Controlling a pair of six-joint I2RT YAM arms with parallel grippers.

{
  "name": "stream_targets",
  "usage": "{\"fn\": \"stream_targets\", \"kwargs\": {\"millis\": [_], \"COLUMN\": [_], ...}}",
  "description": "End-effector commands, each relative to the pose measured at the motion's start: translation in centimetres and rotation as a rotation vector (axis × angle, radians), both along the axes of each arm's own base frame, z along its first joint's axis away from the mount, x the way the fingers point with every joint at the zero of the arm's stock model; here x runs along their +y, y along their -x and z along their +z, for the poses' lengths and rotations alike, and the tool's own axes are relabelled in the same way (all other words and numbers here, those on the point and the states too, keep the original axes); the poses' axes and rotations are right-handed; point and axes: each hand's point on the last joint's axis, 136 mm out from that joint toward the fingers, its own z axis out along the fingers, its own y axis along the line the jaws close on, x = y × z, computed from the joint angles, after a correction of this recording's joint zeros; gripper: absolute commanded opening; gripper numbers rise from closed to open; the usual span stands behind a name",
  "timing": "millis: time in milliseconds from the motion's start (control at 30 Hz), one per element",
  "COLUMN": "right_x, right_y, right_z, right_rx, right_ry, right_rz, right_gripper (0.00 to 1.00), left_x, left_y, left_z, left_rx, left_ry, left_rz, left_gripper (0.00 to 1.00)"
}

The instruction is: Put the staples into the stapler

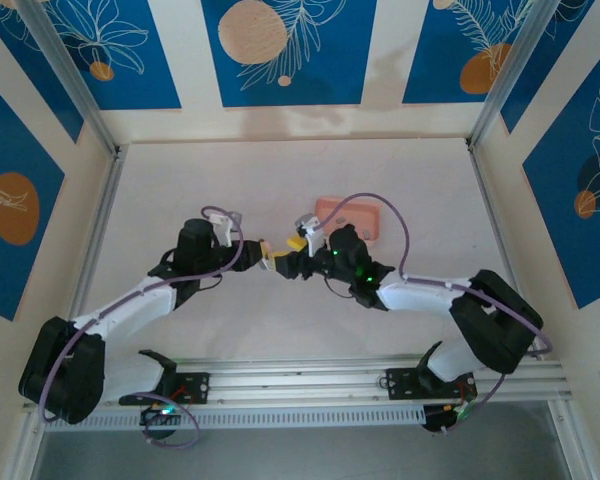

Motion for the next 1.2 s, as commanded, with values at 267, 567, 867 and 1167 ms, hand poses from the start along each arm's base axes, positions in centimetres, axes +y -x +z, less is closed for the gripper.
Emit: {"fn": "stream_targets", "kwargs": {"millis": [267, 567, 867, 1167], "right_x": [-3.3, -1.4, 0.4, 1.5], "right_y": [0.5, 2.3, 3.2, 3.4], "right_z": [3.8, 3.6, 2.1, 2.5], "right_rx": [0.275, 0.433, 0.526, 0.523], "right_ry": [-0.156, -0.129, -0.114, -0.119], "right_rz": [0.087, 0.207, 0.265, 0.312], "right_gripper": [0.69, 0.71, 0.71, 0.72], "left_x": [-2.1, -3.1, -2.6, -2.2], "left_y": [2.1, 5.4, 6.4, 6.8], "left_z": [5.4, 5.1, 5.6, 4.7], "left_rx": [-0.627, -0.912, -1.017, -0.997], "left_ry": [-0.149, -0.193, -0.251, -0.291], "left_rz": [-0.366, -0.630, -0.654, -0.671], "left_gripper": [0.00, 0.00, 0.00, 0.00]}}
